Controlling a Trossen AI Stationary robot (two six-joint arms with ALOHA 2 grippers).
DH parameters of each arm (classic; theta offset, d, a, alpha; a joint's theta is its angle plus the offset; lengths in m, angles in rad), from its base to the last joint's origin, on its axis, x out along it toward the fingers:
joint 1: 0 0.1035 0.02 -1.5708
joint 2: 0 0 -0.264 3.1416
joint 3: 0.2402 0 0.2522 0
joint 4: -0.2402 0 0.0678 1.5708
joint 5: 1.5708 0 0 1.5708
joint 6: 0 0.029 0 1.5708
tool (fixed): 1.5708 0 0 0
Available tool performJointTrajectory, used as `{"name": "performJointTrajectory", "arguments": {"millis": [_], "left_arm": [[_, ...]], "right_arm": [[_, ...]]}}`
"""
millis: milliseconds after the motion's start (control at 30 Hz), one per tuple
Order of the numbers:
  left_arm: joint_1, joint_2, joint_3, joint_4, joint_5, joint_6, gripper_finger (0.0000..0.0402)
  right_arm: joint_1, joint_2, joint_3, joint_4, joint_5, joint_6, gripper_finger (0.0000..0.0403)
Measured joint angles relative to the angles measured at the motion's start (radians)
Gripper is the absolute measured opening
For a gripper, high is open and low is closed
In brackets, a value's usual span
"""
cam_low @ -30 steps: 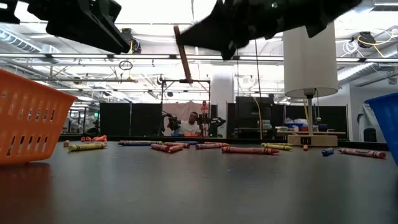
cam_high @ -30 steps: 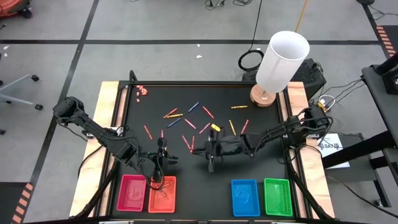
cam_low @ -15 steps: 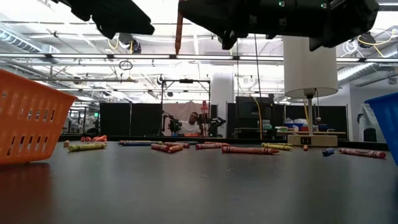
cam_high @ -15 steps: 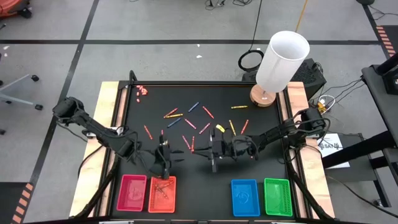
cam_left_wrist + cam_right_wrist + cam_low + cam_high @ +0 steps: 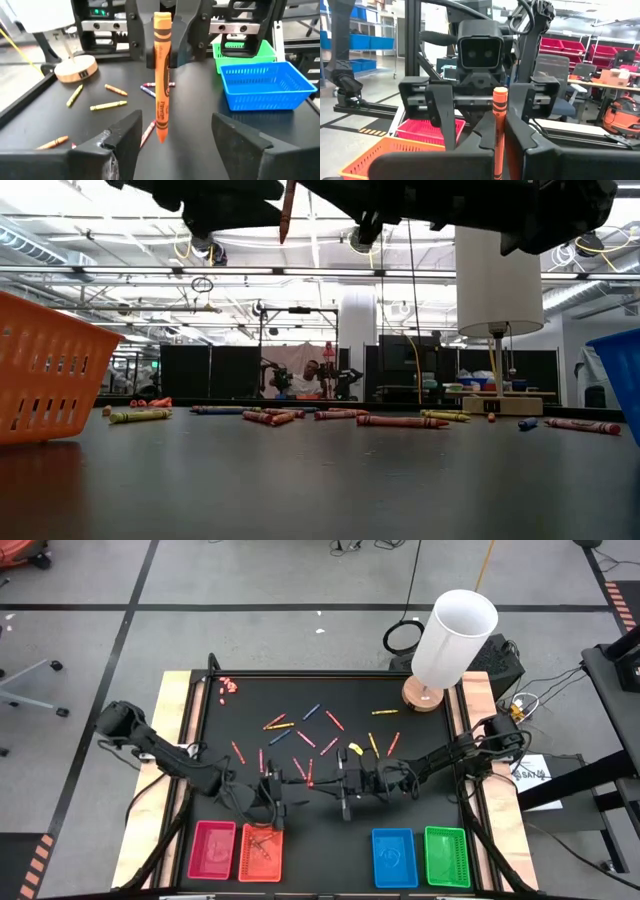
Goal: Sort crayons
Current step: Put the orange crayon into the orange bin
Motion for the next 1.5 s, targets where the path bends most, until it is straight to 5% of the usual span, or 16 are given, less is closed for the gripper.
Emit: {"name": "performJointTrajectory", "arguments": {"millis": [400, 967, 1200, 1500], "left_arm": [[0.043, 0.075, 0.0, 0.145, -0.006, 0.025, 0.0228], [0.042, 0.075, 0.0, 0.138, -0.01, 0.001, 0.0011], [0.042, 0.075, 0.001, 0.122, -0.01, 0.002, 0.0039], [0.041, 0.061, 0.001, 0.029, -0.009, 0.006, 0.0019]], "right_arm": [[0.0, 0.0, 0.001, 0.008, 0.001, -0.013, 0.0], [0.0, -0.001, 0.002, -0.002, 0.001, -0.039, 0.0003], [0.011, -0.001, 0.003, -0.088, 0.058, -0.006, 0.0066], [0.035, -0.002, 0.002, -0.184, 0.078, -0.005, 0.0151]]}}
